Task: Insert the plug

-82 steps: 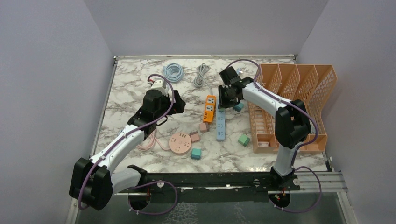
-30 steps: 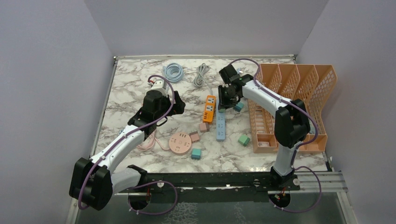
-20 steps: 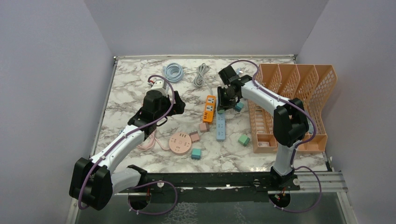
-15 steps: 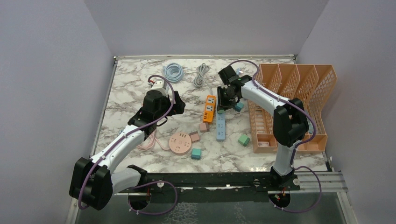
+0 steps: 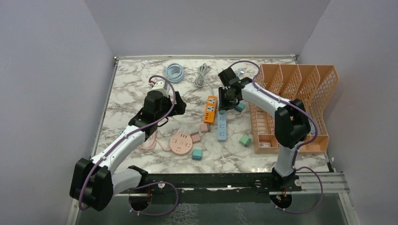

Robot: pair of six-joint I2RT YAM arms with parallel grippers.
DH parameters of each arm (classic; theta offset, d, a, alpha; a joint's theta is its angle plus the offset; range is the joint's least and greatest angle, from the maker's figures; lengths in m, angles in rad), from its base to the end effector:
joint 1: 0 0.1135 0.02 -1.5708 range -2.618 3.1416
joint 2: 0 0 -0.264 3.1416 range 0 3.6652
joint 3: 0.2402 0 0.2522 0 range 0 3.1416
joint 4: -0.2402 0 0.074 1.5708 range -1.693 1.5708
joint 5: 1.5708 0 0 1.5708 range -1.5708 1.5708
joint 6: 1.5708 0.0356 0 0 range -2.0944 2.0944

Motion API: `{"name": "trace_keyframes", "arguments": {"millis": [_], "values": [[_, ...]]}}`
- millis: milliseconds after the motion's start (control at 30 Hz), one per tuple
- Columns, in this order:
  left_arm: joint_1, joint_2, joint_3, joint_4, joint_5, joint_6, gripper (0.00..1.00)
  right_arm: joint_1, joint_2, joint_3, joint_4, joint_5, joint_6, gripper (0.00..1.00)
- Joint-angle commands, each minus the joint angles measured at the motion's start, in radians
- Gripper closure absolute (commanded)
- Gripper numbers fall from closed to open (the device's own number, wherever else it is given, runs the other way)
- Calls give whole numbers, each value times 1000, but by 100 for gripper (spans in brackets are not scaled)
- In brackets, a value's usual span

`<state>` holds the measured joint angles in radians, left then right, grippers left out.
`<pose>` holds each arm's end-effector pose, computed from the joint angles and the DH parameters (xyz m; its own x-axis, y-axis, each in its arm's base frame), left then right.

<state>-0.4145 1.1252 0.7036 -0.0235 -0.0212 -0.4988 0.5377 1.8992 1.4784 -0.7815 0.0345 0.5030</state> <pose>0.2321 -0.1013 0.2590 -0.5303 -0.2892 -0.7970 0.1497 0.8933 -0.4237 0.3379 0.2001 0.2159 -0.9436 -0.0017 -0.3311 -0.0529 0.9880 0.1454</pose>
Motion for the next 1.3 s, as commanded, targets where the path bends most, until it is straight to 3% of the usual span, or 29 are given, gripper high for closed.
{"name": "trace_keyframes", "arguments": {"millis": [0, 700, 933, 1267], "values": [[-2, 2, -1, 22, -26, 13, 1, -2, 17, -48, 24, 64, 2, 99], [-2, 4, -2, 18, -41, 22, 1, 32, 235, 14, -85, 191, 34, 99], [-2, 3, -1, 11, -46, 28, 1, 30, 273, 65, -96, 112, -14, 99], [-2, 5, -2, 12, -52, 28, 1, 30, 356, -69, -2, 107, 43, 99]]}}
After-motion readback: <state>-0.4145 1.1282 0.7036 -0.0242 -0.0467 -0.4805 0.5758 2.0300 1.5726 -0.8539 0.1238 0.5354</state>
